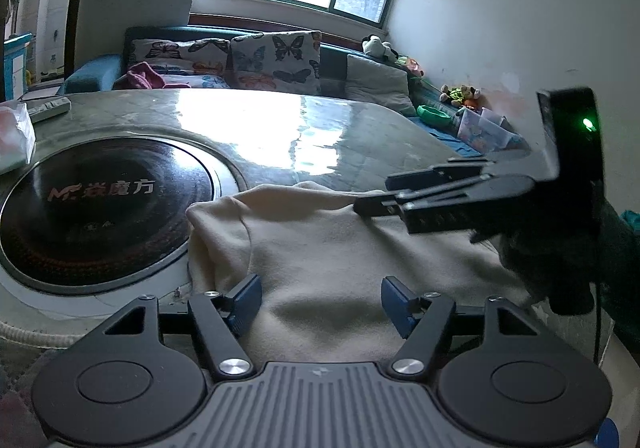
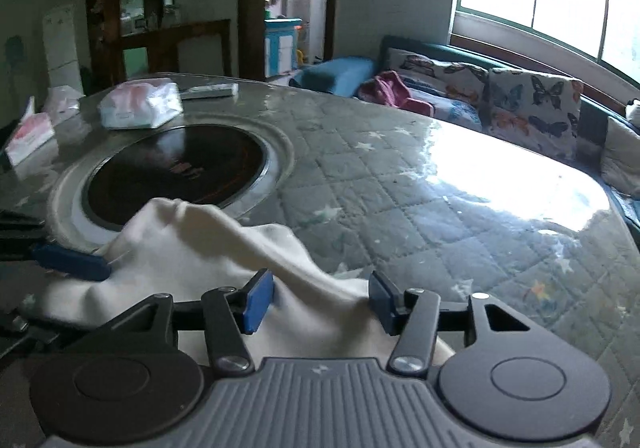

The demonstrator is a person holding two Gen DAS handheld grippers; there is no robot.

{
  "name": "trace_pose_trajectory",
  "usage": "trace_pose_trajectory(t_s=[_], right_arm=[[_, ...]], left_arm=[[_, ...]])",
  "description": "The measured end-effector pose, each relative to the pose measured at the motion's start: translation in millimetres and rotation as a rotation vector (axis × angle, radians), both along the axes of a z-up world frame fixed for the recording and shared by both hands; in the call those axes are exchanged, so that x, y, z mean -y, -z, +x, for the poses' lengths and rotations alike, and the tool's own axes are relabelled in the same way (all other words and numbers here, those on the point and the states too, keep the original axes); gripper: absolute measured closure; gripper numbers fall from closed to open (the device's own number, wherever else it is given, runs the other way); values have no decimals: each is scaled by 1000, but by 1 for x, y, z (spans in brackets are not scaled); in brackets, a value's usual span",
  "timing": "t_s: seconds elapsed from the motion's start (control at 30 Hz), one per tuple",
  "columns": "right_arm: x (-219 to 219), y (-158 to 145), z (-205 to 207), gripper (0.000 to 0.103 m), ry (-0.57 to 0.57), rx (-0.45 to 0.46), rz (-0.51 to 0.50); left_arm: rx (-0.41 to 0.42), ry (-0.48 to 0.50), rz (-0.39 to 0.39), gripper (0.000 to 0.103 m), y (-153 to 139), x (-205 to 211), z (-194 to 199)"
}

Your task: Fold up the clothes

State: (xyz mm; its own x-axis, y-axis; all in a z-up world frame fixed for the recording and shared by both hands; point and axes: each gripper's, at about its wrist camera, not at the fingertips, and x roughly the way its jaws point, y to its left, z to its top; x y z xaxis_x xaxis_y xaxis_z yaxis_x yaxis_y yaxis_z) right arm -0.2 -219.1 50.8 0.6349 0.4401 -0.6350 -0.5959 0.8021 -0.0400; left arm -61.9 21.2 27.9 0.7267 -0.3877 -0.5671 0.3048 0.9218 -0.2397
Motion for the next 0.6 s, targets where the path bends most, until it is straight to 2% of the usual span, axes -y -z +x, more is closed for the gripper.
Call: trace_pose_trajectory(t_s=[0.6], right_arm=[[-35, 4, 28, 47, -33, -9, -28]], left_arm=[[4, 12, -3, 32, 2, 0, -2]])
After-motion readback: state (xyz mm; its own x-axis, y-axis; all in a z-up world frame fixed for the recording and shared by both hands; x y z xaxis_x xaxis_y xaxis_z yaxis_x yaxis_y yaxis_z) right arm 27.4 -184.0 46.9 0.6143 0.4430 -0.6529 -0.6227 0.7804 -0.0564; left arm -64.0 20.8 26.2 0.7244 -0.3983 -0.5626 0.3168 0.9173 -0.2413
